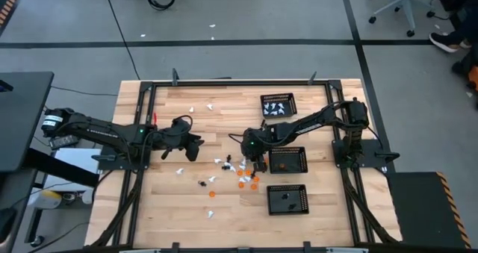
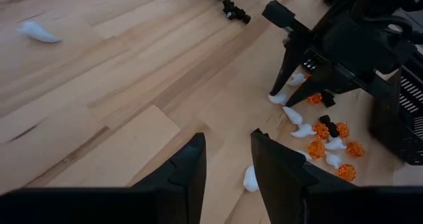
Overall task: Sort Halloween decoration
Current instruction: Put the white ghost toy into the top black bin
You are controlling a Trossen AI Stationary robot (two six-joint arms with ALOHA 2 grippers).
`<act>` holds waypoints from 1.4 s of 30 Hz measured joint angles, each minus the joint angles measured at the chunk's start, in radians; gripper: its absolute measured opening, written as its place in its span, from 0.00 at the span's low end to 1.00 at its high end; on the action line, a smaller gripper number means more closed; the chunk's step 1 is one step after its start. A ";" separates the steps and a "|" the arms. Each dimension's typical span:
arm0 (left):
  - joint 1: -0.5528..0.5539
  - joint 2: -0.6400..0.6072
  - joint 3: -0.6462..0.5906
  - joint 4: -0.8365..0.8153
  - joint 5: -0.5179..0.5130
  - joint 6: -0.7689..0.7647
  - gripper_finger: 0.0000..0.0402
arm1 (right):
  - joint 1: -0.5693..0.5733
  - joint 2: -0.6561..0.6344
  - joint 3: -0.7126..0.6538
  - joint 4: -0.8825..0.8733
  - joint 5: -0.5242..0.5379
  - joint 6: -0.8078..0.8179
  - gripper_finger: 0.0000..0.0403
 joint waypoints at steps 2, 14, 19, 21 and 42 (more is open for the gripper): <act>0.000 0.000 0.000 0.000 0.000 0.000 0.32 | 0.000 0.000 0.000 0.000 0.001 0.006 0.27; 0.000 0.000 0.000 0.000 0.000 0.001 0.32 | -0.006 0.004 0.057 -0.050 0.045 0.010 0.21; 0.000 0.000 0.000 -0.001 0.000 0.004 0.32 | -0.026 -0.001 0.089 -0.132 0.045 0.031 0.21; 0.000 0.000 0.000 -0.001 0.000 0.004 0.32 | -0.039 -0.016 0.092 -0.143 0.045 0.036 0.20; 0.000 0.000 0.000 -0.001 0.000 0.011 0.32 | -0.505 -0.386 -0.004 -0.375 0.093 0.014 0.20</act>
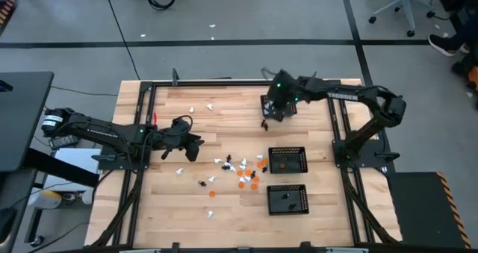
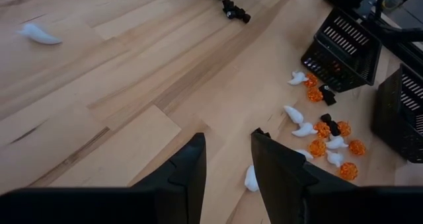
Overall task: Sort Halloween decoration
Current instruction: Put the white ghost toy into the top black bin, then put the black skeleton toy into the bottom black bin
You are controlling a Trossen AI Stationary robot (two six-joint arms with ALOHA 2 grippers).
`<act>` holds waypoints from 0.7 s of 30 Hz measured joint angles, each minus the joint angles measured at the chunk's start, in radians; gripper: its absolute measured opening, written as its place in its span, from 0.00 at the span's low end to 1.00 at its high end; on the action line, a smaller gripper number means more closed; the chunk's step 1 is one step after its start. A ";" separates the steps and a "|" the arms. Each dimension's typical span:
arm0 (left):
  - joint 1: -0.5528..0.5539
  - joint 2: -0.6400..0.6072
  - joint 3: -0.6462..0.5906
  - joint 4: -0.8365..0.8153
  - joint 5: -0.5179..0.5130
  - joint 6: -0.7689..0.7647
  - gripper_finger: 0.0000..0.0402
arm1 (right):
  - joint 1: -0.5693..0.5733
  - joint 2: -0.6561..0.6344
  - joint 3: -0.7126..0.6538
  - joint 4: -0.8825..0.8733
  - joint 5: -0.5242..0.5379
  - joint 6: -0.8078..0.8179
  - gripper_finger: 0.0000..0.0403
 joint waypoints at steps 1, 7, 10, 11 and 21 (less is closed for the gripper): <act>0.000 0.000 0.000 0.000 0.000 0.000 0.32 | -0.027 0.002 -0.011 -0.001 0.000 0.013 0.20; 0.000 0.000 0.000 0.001 0.000 -0.004 0.32 | -0.139 0.062 -0.026 -0.010 -0.050 0.051 0.22; 0.000 0.000 0.000 0.002 0.000 -0.012 0.32 | -0.169 0.092 -0.026 -0.005 -0.091 0.071 0.23; 0.000 0.000 0.000 0.002 0.000 -0.013 0.32 | -0.176 0.100 -0.026 -0.006 -0.109 0.076 0.24; 0.000 0.000 0.000 0.002 0.003 -0.013 0.32 | -0.192 0.126 -0.025 -0.016 -0.141 0.082 0.28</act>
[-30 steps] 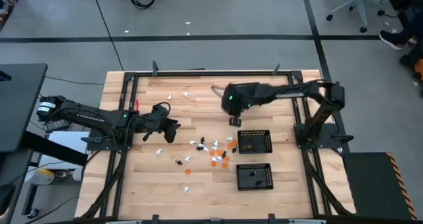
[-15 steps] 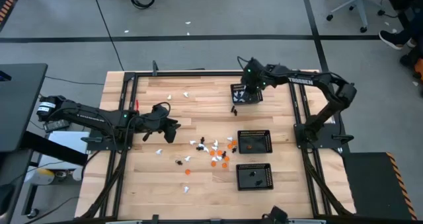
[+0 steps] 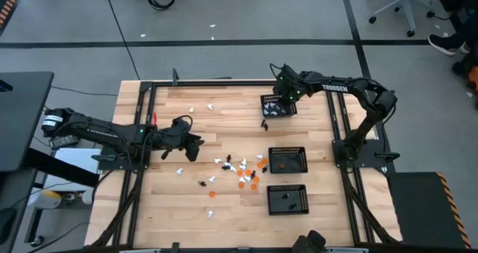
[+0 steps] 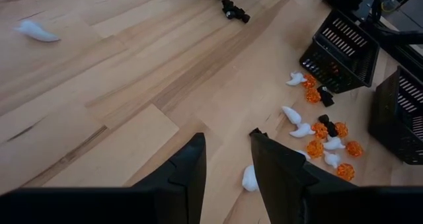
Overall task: Sort Halloween decoration
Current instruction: Put the black skeleton toy into the bottom black bin
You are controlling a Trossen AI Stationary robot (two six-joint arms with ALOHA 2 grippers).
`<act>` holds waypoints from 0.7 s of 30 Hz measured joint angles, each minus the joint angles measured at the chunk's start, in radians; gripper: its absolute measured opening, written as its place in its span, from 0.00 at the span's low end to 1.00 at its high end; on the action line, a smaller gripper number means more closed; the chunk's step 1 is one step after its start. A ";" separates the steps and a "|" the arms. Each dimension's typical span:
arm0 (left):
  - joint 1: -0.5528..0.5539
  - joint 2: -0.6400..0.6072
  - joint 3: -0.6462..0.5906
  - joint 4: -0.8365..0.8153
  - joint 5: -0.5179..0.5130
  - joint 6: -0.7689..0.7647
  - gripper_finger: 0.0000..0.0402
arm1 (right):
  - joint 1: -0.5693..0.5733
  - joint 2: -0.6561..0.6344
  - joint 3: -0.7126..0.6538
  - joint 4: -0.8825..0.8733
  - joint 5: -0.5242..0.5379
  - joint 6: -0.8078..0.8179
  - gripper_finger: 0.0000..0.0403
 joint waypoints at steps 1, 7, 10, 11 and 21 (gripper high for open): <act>0.000 0.000 0.000 0.000 0.000 0.000 0.32 | 0.000 0.000 0.004 -0.008 0.001 0.000 0.28; 0.001 0.000 0.000 0.000 0.011 -0.002 0.32 | 0.012 -0.018 0.097 -0.096 -0.067 -0.013 0.28; 0.009 0.000 0.000 -0.002 0.035 -0.006 0.32 | 0.059 -0.045 0.140 -0.132 -0.121 -0.025 0.28; 0.010 0.000 0.000 -0.003 0.038 -0.006 0.32 | 0.084 -0.054 0.146 -0.140 -0.130 -0.038 0.28; 0.038 0.000 0.000 -0.013 0.041 -0.005 0.32 | 0.332 -0.088 0.149 -0.146 -0.062 0.186 0.40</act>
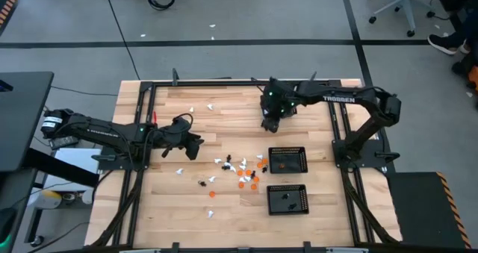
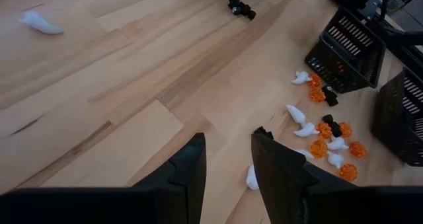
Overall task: Sort Halloween decoration
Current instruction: Put the black skeleton toy into the bottom black bin
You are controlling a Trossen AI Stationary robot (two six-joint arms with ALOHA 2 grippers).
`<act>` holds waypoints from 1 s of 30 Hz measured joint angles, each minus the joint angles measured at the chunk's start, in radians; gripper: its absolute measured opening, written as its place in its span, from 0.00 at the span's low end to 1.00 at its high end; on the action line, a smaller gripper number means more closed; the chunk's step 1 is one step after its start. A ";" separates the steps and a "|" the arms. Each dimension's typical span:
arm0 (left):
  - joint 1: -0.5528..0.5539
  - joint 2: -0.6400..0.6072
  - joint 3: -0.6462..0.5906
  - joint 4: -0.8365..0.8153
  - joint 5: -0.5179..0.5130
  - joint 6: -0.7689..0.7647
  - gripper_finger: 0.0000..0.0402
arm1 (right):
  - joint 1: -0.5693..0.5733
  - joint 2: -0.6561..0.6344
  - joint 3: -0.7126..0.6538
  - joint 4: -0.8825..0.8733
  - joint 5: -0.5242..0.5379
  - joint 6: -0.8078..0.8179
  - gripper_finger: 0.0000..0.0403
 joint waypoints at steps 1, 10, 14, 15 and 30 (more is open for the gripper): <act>0.000 0.000 0.000 0.000 0.001 0.000 0.32 | 0.012 0.001 0.000 0.000 0.017 0.081 0.42; 0.000 0.000 0.000 0.002 0.008 0.028 0.32 | 0.045 0.005 -0.172 0.135 0.068 0.501 0.57; 0.000 0.000 0.000 0.003 0.008 0.053 0.32 | 0.069 0.006 -0.252 0.217 0.142 0.611 0.59; 0.000 0.000 0.000 0.003 0.008 0.057 0.32 | 0.071 0.006 -0.264 0.247 0.170 0.638 0.59; 0.000 0.000 0.001 -0.002 0.048 0.187 0.32 | 0.128 0.150 -0.270 0.325 0.352 0.829 0.59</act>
